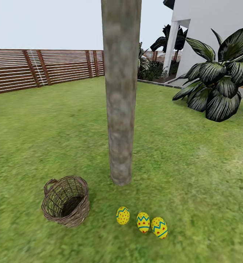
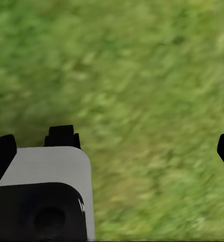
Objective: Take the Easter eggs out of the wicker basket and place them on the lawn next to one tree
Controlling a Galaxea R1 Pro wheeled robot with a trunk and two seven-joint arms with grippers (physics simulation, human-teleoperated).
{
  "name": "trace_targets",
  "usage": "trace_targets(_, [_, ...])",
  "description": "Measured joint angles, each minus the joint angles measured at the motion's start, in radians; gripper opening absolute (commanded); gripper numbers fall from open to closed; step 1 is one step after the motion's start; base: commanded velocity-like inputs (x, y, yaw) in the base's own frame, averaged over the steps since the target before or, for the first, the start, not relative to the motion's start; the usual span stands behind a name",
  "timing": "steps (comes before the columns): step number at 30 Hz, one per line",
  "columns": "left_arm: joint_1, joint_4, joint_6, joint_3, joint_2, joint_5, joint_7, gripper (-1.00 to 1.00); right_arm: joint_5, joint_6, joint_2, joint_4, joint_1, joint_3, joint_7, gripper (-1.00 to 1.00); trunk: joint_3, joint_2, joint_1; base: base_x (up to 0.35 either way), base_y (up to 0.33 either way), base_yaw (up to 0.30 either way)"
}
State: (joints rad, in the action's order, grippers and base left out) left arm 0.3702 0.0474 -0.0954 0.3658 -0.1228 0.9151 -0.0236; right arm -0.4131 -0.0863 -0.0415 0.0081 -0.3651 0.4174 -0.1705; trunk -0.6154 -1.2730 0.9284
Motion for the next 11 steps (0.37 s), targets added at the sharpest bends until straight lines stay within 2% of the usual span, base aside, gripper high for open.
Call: trace_targets(11, [0.000,0.000,0.000,0.000,0.000,0.000,0.000,1.00,-0.001,0.000,0.001,0.007,0.032,0.000,-0.001,1.00,0.000,0.000,0.000,0.000,0.000,0.000])
